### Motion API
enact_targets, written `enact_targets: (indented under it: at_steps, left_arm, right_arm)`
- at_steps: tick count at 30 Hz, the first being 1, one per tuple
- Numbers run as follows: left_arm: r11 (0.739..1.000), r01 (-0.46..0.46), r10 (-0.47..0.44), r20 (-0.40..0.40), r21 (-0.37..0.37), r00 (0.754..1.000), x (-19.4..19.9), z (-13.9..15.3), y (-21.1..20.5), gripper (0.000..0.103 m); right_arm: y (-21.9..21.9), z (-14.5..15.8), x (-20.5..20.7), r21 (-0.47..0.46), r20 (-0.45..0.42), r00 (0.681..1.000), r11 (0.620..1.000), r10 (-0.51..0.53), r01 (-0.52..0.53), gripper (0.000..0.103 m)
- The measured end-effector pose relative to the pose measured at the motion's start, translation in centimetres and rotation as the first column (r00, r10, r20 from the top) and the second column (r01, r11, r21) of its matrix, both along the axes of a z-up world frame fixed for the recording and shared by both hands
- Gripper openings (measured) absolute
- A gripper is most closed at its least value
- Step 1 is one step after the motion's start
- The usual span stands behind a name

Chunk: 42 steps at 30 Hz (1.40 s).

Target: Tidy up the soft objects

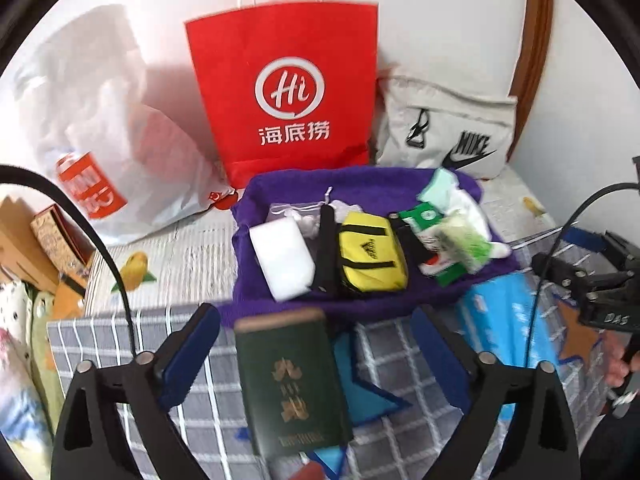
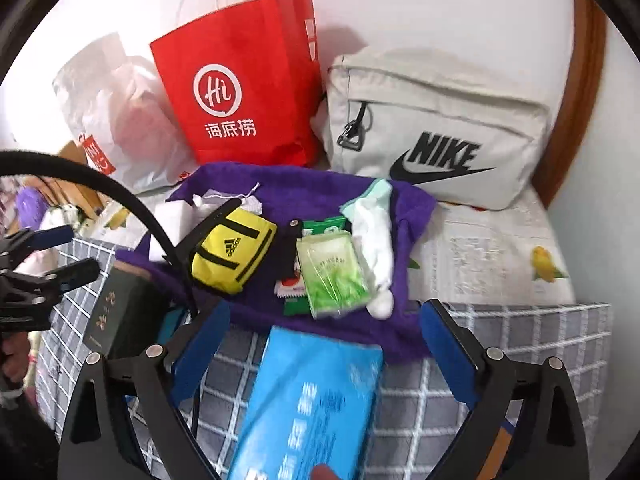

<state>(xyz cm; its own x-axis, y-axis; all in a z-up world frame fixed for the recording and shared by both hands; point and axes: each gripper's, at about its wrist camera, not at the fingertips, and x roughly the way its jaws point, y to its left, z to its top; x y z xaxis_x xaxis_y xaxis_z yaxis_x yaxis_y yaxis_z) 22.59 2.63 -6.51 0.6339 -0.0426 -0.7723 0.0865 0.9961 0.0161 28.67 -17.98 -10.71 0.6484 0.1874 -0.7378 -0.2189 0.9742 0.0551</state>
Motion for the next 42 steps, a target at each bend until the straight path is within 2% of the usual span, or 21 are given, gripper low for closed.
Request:
enact_targets:
  at_steps: [2, 5, 9, 12, 19, 30, 42]
  left_arm:
    - [1.0, -0.002, 0.002, 0.027, -0.002, 1.0, -1.9, 0.9, -0.3, 0.099]
    - [1.0, -0.006, 0.006, 0.069, 0.007, 0.998, -4.8, 2.1, -0.9, 0.101]
    - [1.0, 0.003, 0.0, 0.094, -0.03, 0.996, -8.4, 3.3, -1.7, 0.101]
    - [0.999, 0.001, 0.004, 0.096, -0.052, 0.995, -11.1, 3.6, -2.2, 0.101]
    - [1.0, -0.023, 0.023, 0.132, -0.005, 0.991, -16.5, 4.1, -3.4, 0.101]
    - [0.999, -0.047, 0.046, 0.13, 0.011, 0.99, -20.3, 4.3, -3.5, 0.101]
    - [0.998, -0.061, 0.056, 0.137, 0.031, 0.989, -21.8, 4.4, -3.3, 0.101]
  right_arm:
    - [0.4, 0.7, -1.9, -0.035, 0.03, 0.999, 0.999, -0.022, 0.023, 0.097]
    - [0.9, 1.6, -4.5, -0.038, 0.055, 0.998, 0.998, -0.039, 0.041, 0.098]
    - [1.3, 2.5, -8.3, -0.045, 0.083, 0.995, 0.997, -0.061, 0.065, 0.103]
    - [1.0, 2.8, -11.2, -0.018, 0.101, 0.99, 0.995, -0.1, 0.102, 0.103]
    - [-0.1, 3.0, -17.5, -0.011, 0.089, 0.98, 0.984, -0.177, 0.178, 0.103]
    - [-0.6, 4.7, -23.6, 0.011, 0.122, 0.977, 0.985, -0.174, 0.174, 0.103]
    - [-0.7, 4.3, -26.4, 0.005, 0.119, 0.974, 0.981, -0.193, 0.194, 0.103]
